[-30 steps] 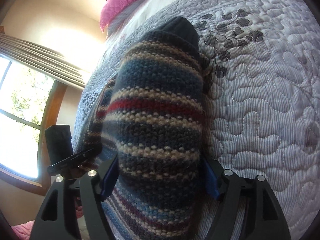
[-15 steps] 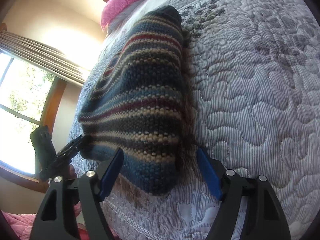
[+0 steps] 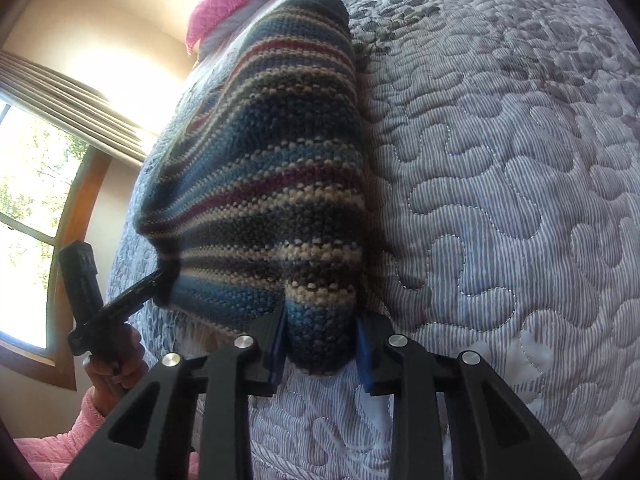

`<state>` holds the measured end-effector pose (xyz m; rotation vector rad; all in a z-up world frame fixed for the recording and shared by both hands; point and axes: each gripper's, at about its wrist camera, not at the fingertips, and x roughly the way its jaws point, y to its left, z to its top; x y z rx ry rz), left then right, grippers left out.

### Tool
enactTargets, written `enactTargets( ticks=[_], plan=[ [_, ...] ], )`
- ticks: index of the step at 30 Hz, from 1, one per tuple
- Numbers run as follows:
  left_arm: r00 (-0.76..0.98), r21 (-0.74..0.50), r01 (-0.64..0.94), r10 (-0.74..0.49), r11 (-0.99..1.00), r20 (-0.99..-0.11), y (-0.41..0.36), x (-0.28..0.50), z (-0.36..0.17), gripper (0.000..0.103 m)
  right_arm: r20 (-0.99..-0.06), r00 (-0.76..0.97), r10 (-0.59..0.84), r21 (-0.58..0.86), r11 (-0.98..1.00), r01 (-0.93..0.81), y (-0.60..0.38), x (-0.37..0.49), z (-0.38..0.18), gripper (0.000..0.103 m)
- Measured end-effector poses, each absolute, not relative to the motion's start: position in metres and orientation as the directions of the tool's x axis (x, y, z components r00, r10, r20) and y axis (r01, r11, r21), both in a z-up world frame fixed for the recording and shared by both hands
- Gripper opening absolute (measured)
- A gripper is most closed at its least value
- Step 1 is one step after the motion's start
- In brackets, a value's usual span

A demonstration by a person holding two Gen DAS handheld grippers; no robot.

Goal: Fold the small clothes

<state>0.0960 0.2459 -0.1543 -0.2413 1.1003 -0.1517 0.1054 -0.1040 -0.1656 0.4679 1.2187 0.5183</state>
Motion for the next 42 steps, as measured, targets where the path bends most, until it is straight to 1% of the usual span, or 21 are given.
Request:
enactTargets(
  ticks=[3,5,6,7,8,9,11,12,13,16,21,26,30,38,42],
  plan=[
    [0.448,-0.281,-0.013,-0.246,0.959,-0.86,0.251,0.094,-0.154,0.077,-0.752,0.273,0.6,0.595,0.796,-0.11,-0.105,0.103,-0.167,0.029],
    [0.443,-0.277,-0.028,-0.237,0.96,-0.864,0.252,0.089,-0.151,0.078,-0.766,0.291,0.573,0.568,0.816,-0.112,-0.101,0.099,-0.159,0.035],
    [0.442,-0.275,-0.036,-0.232,0.961,-0.866,0.252,0.085,-0.147,0.079,-0.778,0.302,0.551,0.543,0.831,-0.119,-0.098,0.096,-0.153,0.043],
    [0.444,-0.274,-0.044,-0.227,0.961,-0.867,0.252,0.081,-0.144,0.08,-0.792,0.318,0.521,0.51,0.851,-0.124,-0.096,0.092,-0.148,0.055],
    [0.448,-0.27,-0.05,-0.22,0.962,-0.867,0.254,0.076,-0.14,0.081,-0.807,0.338,0.485,0.471,0.873,-0.128,-0.093,0.088,-0.142,0.059],
    [0.449,-0.259,-0.06,-0.206,0.964,-0.87,0.255,0.072,-0.136,0.085,-0.818,0.356,0.452,0.435,0.891,-0.13,-0.092,0.084,-0.137,0.063],
    [0.451,-0.238,-0.072,-0.181,0.969,-0.874,0.256,0.061,-0.131,0.087,-0.835,0.384,0.395,0.375,0.918,-0.129,-0.089,0.074,-0.127,0.071],
    [0.448,-0.225,-0.077,-0.168,0.971,-0.878,0.256,0.057,-0.128,0.087,-0.841,0.397,0.368,0.347,0.929,-0.126,-0.089,0.068,-0.122,0.079],
    [0.444,-0.215,-0.079,-0.159,0.973,-0.882,0.256,0.051,-0.125,0.088,-0.845,0.41,0.345,0.322,0.938,-0.127,-0.088,0.062,-0.117,0.083],
    [0.432,-0.171,-0.082,-0.12,0.982,-0.894,0.252,0.035,-0.117,0.089,-0.855,0.431,0.288,0.259,0.958,-0.127,-0.089,0.046,-0.105,0.09],
    [0.433,-0.134,-0.092,-0.081,0.987,-0.898,0.237,0.014,-0.099,0.089,-0.858,0.449,0.249,0.218,0.968,-0.121,-0.087,0.023,-0.094,0.096],
    [0.434,-0.09,-0.084,-0.045,0.992,-0.9,0.228,-0.011,-0.086,0.089,-0.86,0.46,0.221,0.19,0.975,-0.114,-0.082,0.011,-0.086,0.097],
    [0.435,-0.071,-0.098,-0.022,0.993,-0.9,0.224,-0.025,-0.076,0.089,-0.863,0.479,0.158,0.121,0.987,-0.109,-0.076,-0.001,-0.079,0.099],
    [0.486,-0.015,-0.105,0.038,0.994,-0.873,0.216,-0.051,-0.049,0.09,-0.855,0.502,0.129,0.083,0.99,-0.111,-0.067,-0.026,-0.066,0.099],
    [0.511,-0.005,-0.104,0.049,0.995,-0.858,0.214,-0.062,-0.036,0.09,-0.847,0.518,0.122,0.075,0.991,-0.111,-0.063,-0.036,-0.057,0.099]
  ],
)
